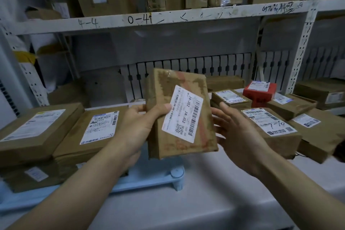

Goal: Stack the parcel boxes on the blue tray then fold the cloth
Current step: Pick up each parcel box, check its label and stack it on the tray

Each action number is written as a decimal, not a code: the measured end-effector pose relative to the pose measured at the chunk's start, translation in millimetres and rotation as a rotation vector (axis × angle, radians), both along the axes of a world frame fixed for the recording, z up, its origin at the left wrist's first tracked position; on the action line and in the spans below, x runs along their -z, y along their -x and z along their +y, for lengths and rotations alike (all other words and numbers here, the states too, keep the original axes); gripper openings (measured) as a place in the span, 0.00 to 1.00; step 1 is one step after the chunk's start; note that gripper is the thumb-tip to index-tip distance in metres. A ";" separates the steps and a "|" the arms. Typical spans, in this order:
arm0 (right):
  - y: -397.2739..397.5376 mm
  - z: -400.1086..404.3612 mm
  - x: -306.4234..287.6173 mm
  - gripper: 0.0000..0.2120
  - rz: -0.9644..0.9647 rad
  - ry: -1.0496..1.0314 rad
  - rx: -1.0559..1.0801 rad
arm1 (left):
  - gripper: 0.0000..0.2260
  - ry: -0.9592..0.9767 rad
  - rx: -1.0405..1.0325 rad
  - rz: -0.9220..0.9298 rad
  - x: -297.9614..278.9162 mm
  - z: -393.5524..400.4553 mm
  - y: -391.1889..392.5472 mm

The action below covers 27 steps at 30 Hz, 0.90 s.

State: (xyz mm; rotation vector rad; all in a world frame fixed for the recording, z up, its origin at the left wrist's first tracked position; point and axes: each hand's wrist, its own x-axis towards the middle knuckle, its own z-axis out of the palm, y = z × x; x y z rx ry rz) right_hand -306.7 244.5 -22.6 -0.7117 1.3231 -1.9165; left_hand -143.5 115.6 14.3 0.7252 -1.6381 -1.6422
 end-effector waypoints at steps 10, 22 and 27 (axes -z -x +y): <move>-8.9 -9.5 -21.6 0.15 0.013 -0.016 -0.122 | 0.28 -0.490 0.158 0.149 -12.8 -3.6 -16.7; -89.6 -100.9 -70.2 0.07 -0.120 -0.070 -0.239 | 0.32 -0.839 -0.075 0.839 -18.4 -31.8 -84.4; -119.9 -137.7 -70.2 0.06 -0.098 -0.132 -0.193 | 0.23 -0.690 -0.391 0.653 -23.9 -38.3 -106.7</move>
